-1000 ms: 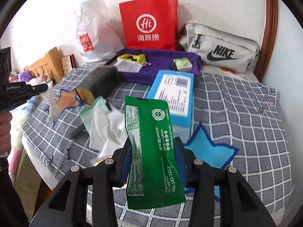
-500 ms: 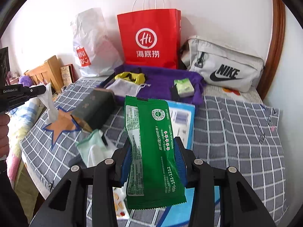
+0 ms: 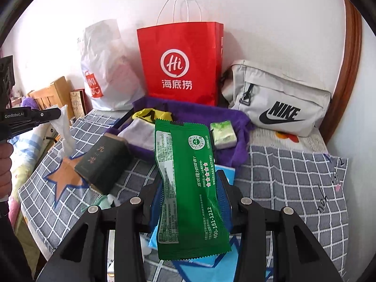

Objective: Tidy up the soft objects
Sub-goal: 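Carry the white tissue with the left tool while the right tool carries the green packet to the towel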

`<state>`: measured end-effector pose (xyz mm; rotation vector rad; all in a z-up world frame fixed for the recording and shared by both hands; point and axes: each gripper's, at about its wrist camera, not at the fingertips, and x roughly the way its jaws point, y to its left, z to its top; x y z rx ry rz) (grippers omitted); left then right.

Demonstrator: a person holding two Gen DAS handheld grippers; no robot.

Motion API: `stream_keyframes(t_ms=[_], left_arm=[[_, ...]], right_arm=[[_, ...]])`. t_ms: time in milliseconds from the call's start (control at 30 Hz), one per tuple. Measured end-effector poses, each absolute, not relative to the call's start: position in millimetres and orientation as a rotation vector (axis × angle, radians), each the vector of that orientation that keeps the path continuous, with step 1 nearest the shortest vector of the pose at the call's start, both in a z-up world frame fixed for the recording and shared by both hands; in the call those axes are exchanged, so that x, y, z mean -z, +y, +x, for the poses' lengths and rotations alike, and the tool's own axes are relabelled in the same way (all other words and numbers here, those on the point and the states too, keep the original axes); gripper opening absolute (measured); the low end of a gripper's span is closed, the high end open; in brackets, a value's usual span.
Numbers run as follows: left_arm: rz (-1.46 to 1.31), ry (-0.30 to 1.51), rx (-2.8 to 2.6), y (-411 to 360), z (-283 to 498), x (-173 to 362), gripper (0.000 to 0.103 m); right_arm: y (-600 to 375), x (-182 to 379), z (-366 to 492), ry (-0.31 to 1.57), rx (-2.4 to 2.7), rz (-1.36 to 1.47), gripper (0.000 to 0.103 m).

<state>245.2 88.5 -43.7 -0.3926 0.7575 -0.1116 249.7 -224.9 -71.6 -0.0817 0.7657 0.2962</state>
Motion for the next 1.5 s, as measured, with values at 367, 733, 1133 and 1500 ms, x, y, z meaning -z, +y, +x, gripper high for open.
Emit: stream_keyframes(t_ms=[367, 733, 1133, 1500], left_arm=[[-0.367, 0.762, 0.142, 72.4, 296.9, 44.0, 0.005], [-0.375, 0.806, 0.17, 55.1, 343.1, 58.4, 0.005], [-0.397, 0.861, 0.199, 42.8, 380.5, 85.0, 0.005], [-0.405, 0.91, 0.27, 30.4, 405.1, 103.9, 0.005]], right_arm=[[-229.3, 70.3, 291.6, 0.752, -0.287, -0.101, 0.042], [-220.3, 85.9, 336.4, 0.77, -0.314, -0.113, 0.042], [-208.6, 108.5, 381.3, 0.816, -0.352, -0.128, 0.042], [-203.2, 135.0, 415.1, 0.899, -0.397, -0.141, 0.042]])
